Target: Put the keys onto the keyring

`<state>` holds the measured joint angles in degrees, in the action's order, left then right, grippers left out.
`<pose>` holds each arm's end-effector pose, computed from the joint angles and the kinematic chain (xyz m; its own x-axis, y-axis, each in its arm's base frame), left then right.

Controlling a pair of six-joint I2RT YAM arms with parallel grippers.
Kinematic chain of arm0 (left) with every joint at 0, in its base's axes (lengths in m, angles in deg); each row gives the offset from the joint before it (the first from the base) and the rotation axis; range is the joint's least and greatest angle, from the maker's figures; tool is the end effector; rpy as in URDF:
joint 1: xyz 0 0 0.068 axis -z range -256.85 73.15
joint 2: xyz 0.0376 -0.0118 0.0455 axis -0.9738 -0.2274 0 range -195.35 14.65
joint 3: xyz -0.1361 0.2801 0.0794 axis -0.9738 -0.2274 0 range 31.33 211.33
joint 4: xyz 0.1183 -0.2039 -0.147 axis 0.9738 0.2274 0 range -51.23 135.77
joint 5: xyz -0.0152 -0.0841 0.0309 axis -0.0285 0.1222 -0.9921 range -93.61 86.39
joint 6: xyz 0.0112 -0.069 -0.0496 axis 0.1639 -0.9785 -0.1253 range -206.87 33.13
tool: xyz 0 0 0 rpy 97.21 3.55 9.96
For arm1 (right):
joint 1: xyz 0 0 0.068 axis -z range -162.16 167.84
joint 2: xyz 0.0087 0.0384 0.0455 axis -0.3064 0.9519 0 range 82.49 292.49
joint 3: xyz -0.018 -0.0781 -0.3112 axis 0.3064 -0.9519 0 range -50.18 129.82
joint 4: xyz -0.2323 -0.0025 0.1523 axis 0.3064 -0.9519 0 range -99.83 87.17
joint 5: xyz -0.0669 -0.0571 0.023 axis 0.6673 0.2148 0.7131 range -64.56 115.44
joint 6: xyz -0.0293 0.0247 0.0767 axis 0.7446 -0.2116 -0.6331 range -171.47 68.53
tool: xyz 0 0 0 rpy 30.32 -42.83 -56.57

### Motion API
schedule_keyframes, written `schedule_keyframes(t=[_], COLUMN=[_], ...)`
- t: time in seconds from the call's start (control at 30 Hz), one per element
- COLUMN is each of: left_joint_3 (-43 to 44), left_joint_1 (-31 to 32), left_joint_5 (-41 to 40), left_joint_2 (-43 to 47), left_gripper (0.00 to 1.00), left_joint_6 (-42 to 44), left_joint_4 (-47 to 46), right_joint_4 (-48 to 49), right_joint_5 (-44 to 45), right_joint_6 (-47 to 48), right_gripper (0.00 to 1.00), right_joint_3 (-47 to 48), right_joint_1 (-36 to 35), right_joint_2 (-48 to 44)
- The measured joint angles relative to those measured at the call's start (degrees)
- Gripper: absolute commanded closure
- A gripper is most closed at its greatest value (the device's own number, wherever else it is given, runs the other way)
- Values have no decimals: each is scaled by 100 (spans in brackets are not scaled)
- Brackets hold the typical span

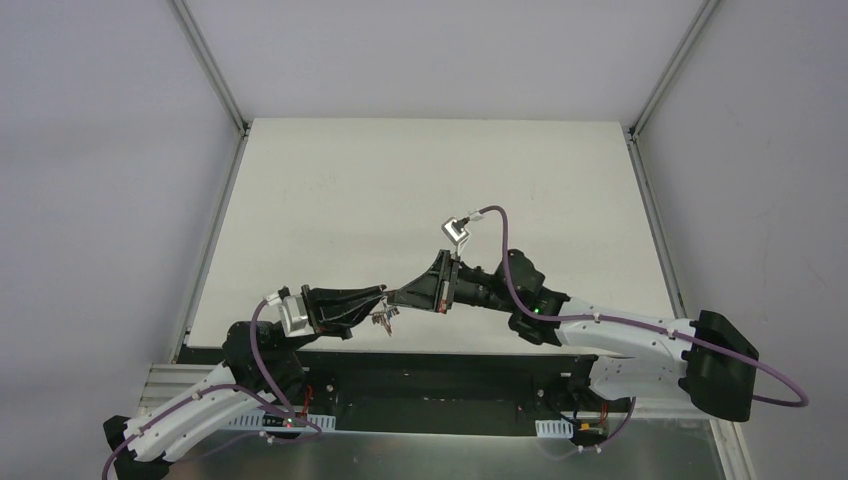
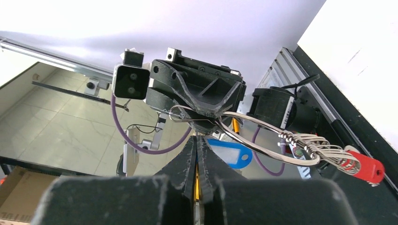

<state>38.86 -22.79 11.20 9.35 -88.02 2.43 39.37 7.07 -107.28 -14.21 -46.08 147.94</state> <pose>0.0326 -0.0779 0.3043 0.3478 -0.5127 -0.7849 0.9072 0.3955 0.1437 0.1059 0.2707 0.3542 -0.7626 0.2277 -0.6055 -0.6349 -0.0842 0.7680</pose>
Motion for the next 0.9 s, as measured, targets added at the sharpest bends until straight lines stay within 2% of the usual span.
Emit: schedule_keyframes(t=[0.33, 0.9], left_joint_3=[0, 0], left_joint_1=[0, 0], left_joint_5=[20, -192], left_joint_2=[0, 0], left_gripper=[100, 100], left_joint_6=[-17, -7], left_joint_4=[-74, -57], right_joint_4=[555, 409], right_joint_5=[186, 560], right_joint_6=[-299, -363], right_gripper=[100, 100], right_joint_3=[-122, -120], right_joint_1=[-4, -59], right_joint_2=[52, 57])
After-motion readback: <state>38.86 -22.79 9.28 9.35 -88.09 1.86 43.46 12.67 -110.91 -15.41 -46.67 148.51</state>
